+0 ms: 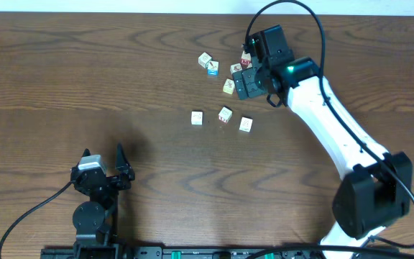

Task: Lift 5 blocks
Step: 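Raise the right arm and reach toward the block cluster, then lower the right gripper onto the apple block and close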

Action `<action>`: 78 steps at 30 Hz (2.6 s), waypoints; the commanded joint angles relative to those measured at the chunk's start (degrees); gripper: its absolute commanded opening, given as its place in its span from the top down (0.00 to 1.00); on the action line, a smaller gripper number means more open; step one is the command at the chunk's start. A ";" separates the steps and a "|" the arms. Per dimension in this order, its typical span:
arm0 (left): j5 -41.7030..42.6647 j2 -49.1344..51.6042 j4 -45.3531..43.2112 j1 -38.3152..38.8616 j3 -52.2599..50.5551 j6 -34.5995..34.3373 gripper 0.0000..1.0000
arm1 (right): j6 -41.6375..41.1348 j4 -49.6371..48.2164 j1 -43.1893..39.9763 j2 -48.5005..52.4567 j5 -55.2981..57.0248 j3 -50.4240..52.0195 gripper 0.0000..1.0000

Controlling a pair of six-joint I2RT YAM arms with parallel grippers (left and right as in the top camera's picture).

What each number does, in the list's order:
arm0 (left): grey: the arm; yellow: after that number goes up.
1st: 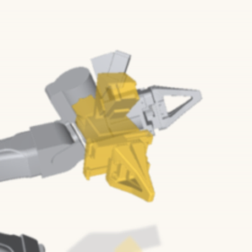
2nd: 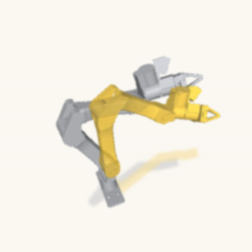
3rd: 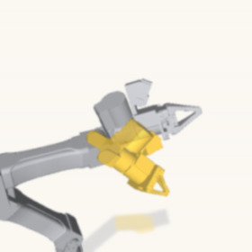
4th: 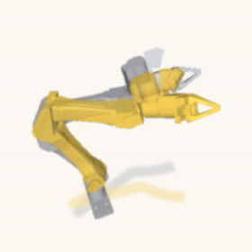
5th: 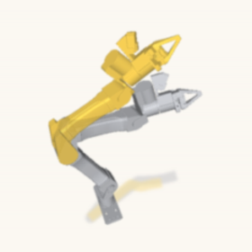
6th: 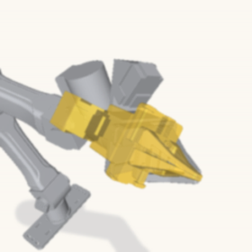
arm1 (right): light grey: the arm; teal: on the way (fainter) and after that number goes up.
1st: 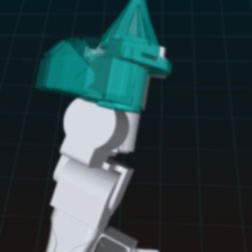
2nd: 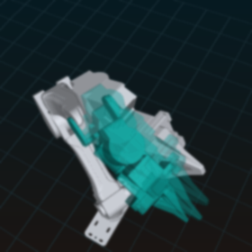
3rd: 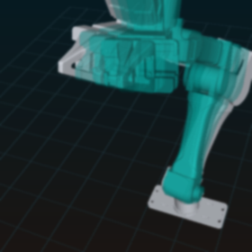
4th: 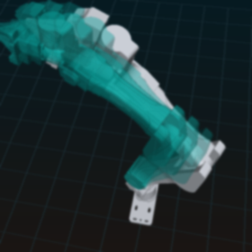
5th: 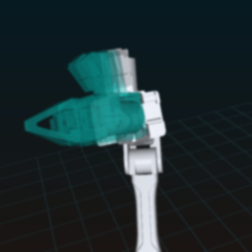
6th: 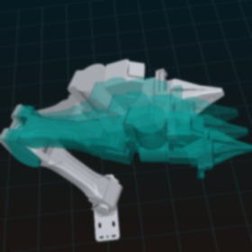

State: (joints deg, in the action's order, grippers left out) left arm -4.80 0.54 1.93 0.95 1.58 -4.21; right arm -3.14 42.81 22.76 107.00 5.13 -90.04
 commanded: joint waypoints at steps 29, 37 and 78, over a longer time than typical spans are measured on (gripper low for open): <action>-0.13 -0.31 1.88 -0.24 -1.36 0.76 0.23 | 2.54 -12.28 -1.25 15.82 0.61 -1.05 0.21; -0.13 -0.31 1.88 -0.24 -1.36 0.76 0.23 | 3.67 -16.94 -1.57 16.76 0.63 -1.03 0.29; -0.28 -0.31 1.70 -0.24 -1.36 0.76 0.23 | 5.57 -18.58 -2.10 20.41 -0.81 -1.42 0.59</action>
State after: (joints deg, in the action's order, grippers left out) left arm -4.80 0.54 1.91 0.95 1.58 -4.21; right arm 2.13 24.32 21.17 127.13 3.20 -90.08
